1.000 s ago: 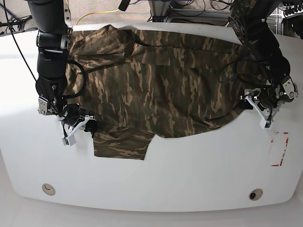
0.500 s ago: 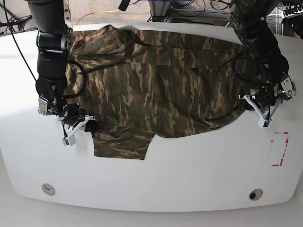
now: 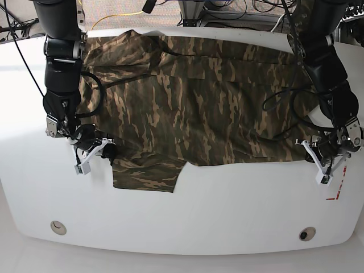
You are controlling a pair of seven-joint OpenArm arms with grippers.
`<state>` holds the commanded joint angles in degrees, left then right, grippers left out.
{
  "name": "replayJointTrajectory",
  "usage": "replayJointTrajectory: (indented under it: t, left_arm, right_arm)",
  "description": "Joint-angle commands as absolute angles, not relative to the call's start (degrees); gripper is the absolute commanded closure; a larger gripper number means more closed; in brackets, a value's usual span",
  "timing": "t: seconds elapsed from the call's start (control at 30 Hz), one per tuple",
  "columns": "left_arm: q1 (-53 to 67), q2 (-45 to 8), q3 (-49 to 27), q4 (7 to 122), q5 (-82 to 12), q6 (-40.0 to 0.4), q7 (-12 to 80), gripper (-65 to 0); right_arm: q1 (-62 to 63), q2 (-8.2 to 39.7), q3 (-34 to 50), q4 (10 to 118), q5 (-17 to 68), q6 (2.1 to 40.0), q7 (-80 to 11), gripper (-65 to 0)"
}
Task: Fold the T-shirt properly
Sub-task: 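Pull the shirt edge with the left gripper outward, spreading the shirt flat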
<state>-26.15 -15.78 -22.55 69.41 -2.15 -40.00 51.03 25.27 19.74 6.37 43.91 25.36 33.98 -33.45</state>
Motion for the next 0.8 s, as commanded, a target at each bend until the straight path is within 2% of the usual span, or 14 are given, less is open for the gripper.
replayJointTrajectory:
  t: [0.17,0.53,0.6,0.73,0.8]
  left_arm:
    - [-27.56,-17.19,-18.07,68.53,-2.15,-40.0,45.93,-0.4]
    - [-34.68,-20.62,-17.71,68.79,-2.33,-40.0,45.23,-1.8]
    - [-34.68,-21.14,-17.63,68.79,-2.51,-40.0,44.79,-7.4]
    - [-34.68,-21.23,-17.89,68.97,-2.51,-40.0,44.7,-24.0]
    - [-34.68,-21.32,-18.42,69.49,-2.59,-40.0,44.97,-29.3]
  right_arm:
    - [24.48,19.65,6.37,45.05,25.45,33.98,-33.45,-9.7]
    - [24.22,19.65,6.37,45.05,25.45,33.98,-33.45,-9.7]
    - [24.22,19.65,6.37,45.05,25.45,33.98,-33.45,-9.7]
    - [24.22,19.65,6.37,45.05,25.45,33.98,-33.45,-9.7]
    - [24.22,19.65,6.37,45.05,25.45,33.98,-33.45,-9.7]
